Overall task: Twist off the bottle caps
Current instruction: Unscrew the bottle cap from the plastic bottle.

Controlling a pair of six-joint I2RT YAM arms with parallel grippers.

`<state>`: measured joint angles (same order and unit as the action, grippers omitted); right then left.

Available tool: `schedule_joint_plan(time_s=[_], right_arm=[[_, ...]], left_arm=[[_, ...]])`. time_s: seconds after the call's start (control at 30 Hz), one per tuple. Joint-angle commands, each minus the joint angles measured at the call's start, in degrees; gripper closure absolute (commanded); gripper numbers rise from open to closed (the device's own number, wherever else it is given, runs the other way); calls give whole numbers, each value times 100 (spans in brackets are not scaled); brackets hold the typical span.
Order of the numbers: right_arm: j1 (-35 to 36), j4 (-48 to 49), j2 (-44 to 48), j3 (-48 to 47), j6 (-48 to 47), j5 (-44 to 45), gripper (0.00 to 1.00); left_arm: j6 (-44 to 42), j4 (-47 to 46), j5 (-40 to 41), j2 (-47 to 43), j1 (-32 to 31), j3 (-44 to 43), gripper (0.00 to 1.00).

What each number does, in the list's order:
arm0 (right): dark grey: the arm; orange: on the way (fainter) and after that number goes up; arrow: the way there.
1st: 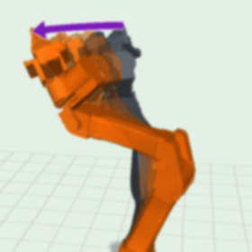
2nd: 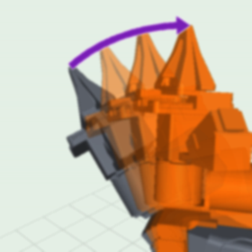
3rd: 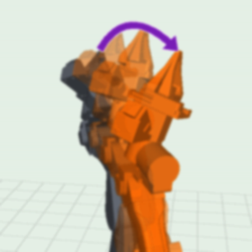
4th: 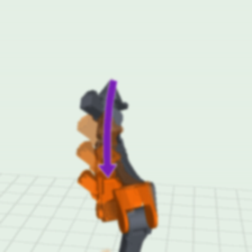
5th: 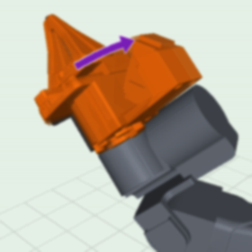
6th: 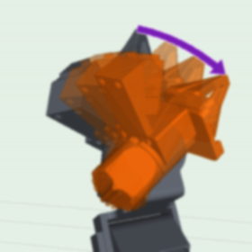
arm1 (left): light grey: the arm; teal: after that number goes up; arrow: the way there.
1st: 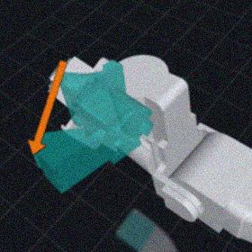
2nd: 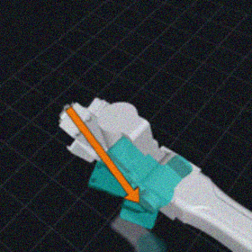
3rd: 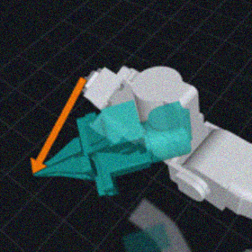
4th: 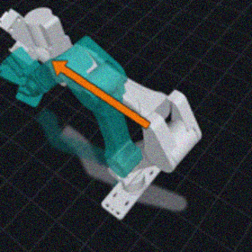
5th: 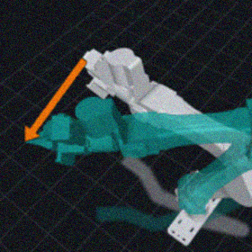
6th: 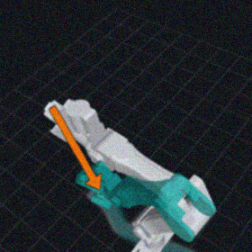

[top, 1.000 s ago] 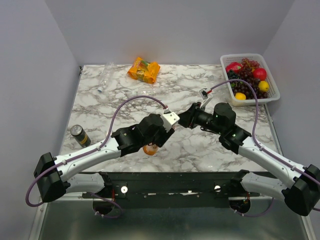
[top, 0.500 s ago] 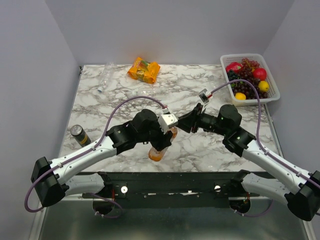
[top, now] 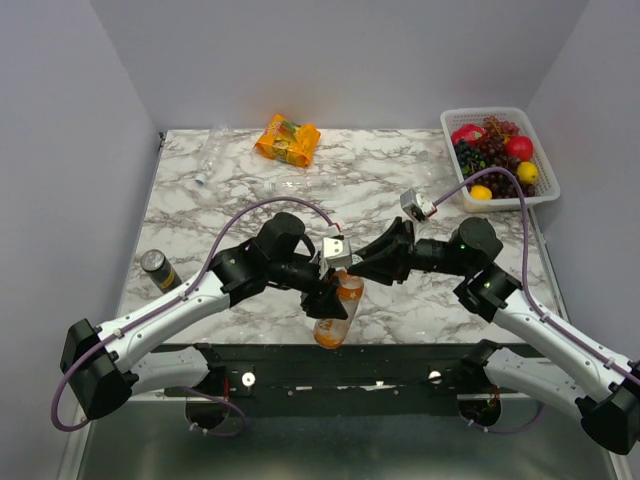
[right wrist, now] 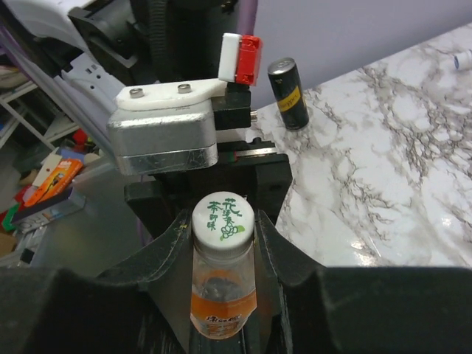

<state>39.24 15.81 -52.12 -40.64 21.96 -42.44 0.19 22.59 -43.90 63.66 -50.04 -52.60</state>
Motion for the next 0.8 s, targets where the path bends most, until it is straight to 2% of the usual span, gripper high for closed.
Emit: schedule_joint_plan(time_s=[0.0,0.2,0.3,0.33,0.4,0.43,0.53,0.57,0.63,0.77], right_arm=[[-48,-210,-53,285,-561,-186,91],[-101,-219,44,390,-587,-151,86],[-119,-263,88,373,-552,-46,76],[-136,-280,105,373,-543,68,65],[-145,-499,167,294,-526,270,56],[-154,-561,202,276,-526,445,43],[-154,-921,351,154,-526,1024,26],[-163,-1044,386,118,-543,1262,18],[-163,-1448,448,13,-578,1963,15],[-163,-1564,562,4,-421,2398,15]], left_arm=[[131,-984,-1507,-257,38,-49,60],[254,-1125,-1596,-240,117,-14,60],[149,-897,-930,-205,117,-66,61],[166,-879,-675,-222,126,-66,61],[122,-757,125,-240,126,-66,61],[105,-712,336,-240,118,-84,61],[122,-598,935,-161,126,-128,61],[139,-572,1049,-152,126,-137,61],[166,-545,1435,-143,126,-145,61],[280,-492,2217,-126,126,-154,61]])
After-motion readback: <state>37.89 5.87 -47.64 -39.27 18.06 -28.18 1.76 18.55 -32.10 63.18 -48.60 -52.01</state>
